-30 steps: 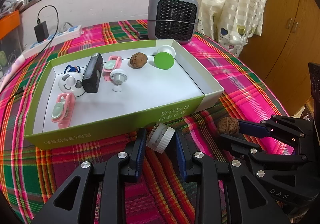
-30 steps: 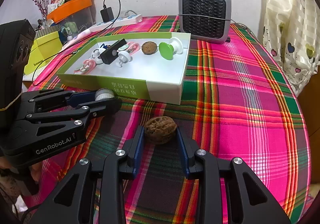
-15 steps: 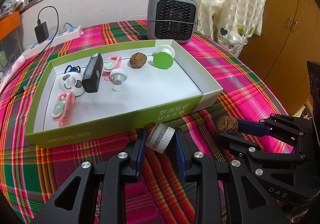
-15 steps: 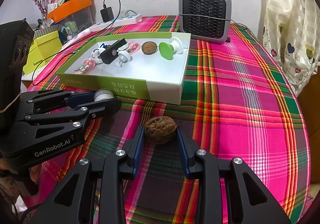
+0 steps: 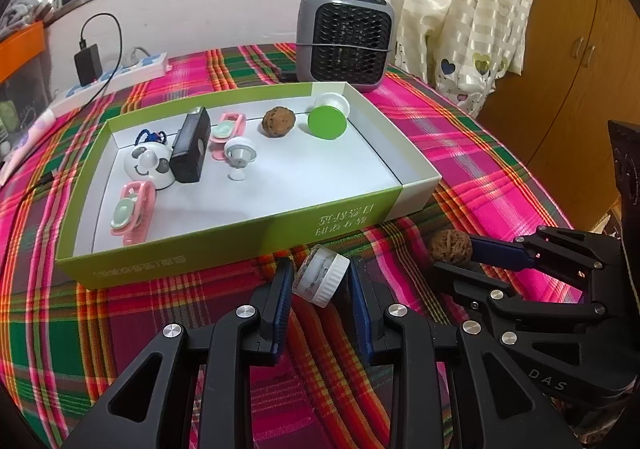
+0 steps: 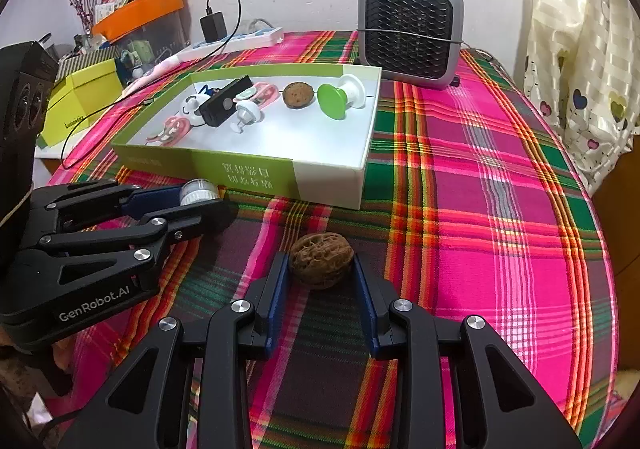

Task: Organize objects
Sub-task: 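Close the left gripper on the white round jar while the right gripper holds the walnut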

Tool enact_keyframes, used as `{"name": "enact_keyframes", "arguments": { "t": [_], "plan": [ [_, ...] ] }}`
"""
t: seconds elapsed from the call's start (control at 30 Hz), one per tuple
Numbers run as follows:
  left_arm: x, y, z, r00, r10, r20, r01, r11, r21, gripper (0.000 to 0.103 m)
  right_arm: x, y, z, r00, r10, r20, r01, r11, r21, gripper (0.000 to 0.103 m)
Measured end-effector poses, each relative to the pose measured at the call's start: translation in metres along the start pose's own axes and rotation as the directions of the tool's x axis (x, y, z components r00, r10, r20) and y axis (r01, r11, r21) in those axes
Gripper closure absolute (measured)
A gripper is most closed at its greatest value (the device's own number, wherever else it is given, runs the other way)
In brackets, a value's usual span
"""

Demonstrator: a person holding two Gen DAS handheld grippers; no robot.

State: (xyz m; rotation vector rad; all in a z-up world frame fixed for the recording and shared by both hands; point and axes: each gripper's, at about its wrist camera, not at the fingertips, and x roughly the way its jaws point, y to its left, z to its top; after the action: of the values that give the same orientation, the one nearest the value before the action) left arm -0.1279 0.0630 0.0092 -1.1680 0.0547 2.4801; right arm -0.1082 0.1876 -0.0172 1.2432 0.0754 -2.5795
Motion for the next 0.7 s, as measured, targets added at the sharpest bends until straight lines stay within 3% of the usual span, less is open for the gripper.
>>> {"name": "enact_keyframes", "arguments": {
  "t": [0.7],
  "plan": [
    [-0.029, 0.006, -0.001, 0.998, 0.02, 0.063, -0.019, 1.0, -0.012, 0.077, -0.016, 0.015, 0.005, 0.999, -0.002, 0.041, 0.002, 1.0, -0.018, 0.07]
  ]
}}
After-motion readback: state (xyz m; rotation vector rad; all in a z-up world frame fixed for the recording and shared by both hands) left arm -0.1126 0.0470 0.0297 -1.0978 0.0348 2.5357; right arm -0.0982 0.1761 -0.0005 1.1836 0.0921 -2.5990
